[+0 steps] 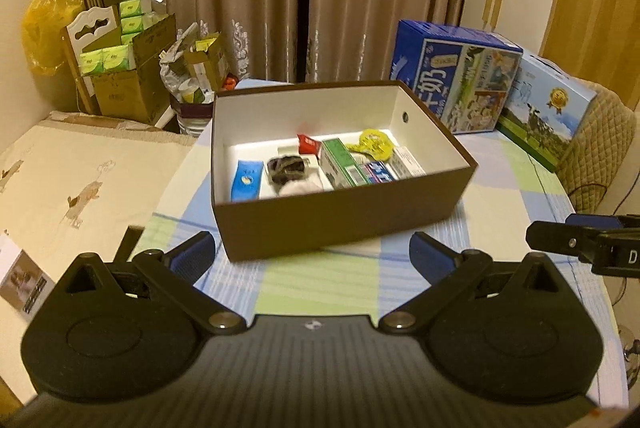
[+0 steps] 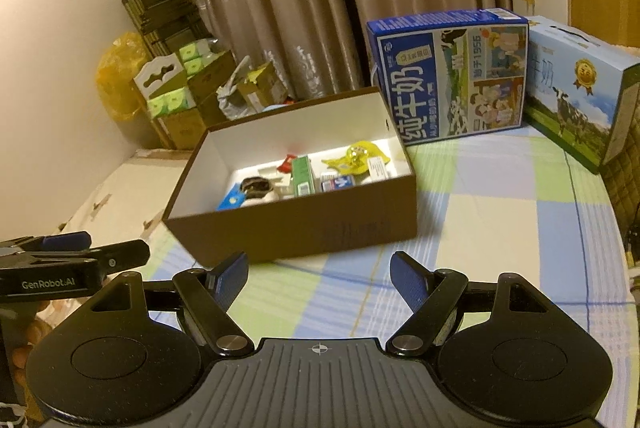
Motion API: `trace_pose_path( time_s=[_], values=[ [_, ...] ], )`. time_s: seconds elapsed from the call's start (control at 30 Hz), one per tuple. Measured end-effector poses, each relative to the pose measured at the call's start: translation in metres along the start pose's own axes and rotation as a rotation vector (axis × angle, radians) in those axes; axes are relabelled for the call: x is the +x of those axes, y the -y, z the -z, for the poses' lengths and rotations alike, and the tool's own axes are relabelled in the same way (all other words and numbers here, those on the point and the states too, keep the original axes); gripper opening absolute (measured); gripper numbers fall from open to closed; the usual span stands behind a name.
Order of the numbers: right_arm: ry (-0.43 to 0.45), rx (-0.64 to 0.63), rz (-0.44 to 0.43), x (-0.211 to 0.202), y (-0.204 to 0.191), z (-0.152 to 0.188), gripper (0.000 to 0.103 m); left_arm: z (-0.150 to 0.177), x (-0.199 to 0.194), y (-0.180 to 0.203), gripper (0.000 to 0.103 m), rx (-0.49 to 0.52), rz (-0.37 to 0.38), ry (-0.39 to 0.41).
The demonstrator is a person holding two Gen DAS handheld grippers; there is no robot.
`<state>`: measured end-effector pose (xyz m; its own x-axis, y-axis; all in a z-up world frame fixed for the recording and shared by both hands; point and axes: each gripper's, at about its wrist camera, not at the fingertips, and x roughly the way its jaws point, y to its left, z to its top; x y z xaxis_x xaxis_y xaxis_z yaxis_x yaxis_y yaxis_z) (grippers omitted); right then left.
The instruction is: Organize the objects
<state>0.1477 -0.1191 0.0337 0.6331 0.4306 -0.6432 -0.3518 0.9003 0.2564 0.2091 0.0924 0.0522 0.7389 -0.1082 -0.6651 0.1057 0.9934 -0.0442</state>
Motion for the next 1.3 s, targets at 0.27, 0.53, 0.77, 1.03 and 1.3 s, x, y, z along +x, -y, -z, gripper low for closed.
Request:
trace_pose_path(
  time_s=[0.27, 0.53, 0.77, 1.03, 1.3],
  values=[
    [-0.016, -0.015, -0.010, -0.034, 0.006, 0.026, 0.075, 0.031, -0.031, 0.023, 0.102, -0.012, -0.018, -0.022],
    [-0.043, -0.034, -0.016, -0.061, 0.014, 0.051, 0.075, 0.057, -0.058, 0.044, 0.102, -0.035, -0.033, -0.032],
    [-0.065, -0.059, -0.033, -0.075, 0.020, 0.068, 0.075, 0.078, -0.075, 0.059, 0.102, -0.062, -0.051, -0.047],
    [-0.094, -0.089, -0.063, -0.083, 0.025, 0.086, 0.075, 0.101, -0.092, 0.072, 0.102, -0.086, -0.077, -0.061],
    [-0.105, -0.116, -0.091, -0.090, 0.025, 0.097, 0.075, 0.118, -0.107, 0.079, 0.102, -0.115, -0.107, -0.070]
  ],
)
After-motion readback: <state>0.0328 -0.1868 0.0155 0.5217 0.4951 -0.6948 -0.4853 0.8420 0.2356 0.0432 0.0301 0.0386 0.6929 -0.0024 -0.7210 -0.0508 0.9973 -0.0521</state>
